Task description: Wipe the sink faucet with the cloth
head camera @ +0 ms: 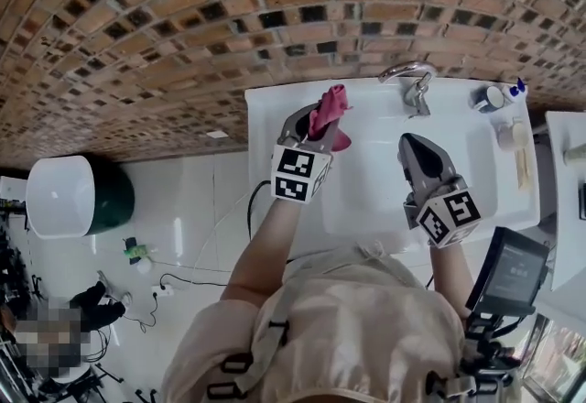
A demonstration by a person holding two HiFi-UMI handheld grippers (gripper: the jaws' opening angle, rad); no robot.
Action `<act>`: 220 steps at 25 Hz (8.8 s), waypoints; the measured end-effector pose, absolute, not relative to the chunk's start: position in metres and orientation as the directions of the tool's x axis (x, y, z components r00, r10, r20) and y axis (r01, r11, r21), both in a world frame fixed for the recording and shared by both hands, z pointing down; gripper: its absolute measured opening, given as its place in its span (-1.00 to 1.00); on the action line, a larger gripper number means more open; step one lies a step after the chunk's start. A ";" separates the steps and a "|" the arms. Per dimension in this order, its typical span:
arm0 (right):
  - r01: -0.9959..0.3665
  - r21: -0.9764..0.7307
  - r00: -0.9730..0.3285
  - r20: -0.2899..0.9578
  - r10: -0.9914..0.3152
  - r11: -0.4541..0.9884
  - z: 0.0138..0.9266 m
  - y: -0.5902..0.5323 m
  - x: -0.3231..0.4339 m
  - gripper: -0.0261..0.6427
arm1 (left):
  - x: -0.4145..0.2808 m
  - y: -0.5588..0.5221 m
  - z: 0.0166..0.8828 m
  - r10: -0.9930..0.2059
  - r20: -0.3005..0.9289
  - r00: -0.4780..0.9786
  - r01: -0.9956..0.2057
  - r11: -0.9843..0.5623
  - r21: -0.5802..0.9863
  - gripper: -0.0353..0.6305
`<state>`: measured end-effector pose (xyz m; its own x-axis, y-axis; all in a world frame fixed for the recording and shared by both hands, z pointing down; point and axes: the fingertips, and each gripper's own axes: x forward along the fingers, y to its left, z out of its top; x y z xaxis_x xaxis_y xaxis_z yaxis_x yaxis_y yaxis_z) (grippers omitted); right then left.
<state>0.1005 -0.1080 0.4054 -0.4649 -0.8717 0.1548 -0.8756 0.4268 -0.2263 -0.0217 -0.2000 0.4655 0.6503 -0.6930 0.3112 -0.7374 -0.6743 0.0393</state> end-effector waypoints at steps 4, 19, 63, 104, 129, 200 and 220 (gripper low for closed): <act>-0.901 -0.215 -0.409 0.130 -0.903 0.377 0.394 -0.116 0.128 -0.95 | 0.032 -0.211 0.429 -0.660 0.247 0.709 -0.687 -0.726 0.029 -0.56; -0.935 -0.192 -0.335 0.198 -0.921 0.299 0.412 -0.102 0.204 -0.95 | 0.169 -0.266 0.409 -0.601 0.290 0.745 -0.630 -0.777 0.007 -0.54; -0.908 -0.200 -0.401 0.164 -0.901 0.368 0.427 -0.112 0.184 -0.95 | 0.078 -0.274 0.478 -0.681 0.299 0.669 -0.744 -0.605 0.284 -0.53; -0.950 -0.221 -0.267 0.207 -0.941 0.221 0.444 -0.115 0.255 -0.95 | 0.251 -0.227 0.452 -0.455 0.291 0.841 -0.522 -0.824 0.221 -0.53; -0.941 -0.218 -0.294 0.158 -0.943 0.257 0.423 -0.108 0.240 -0.95 | 0.211 -0.225 0.533 -0.435 0.514 0.739 -0.606 -0.763 0.225 -0.53; -0.869 -0.248 -0.475 0.173 -0.863 0.429 0.413 -0.095 0.054 -0.95 | -0.142 -0.110 0.557 -0.756 0.458 0.467 -0.867 -0.493 0.070 0.01; -0.801 -0.134 -0.594 0.060 -0.802 0.584 0.355 -0.118 0.033 -0.95 | -0.049 -0.157 0.333 -0.736 0.071 0.674 -0.738 -0.675 0.011 -0.88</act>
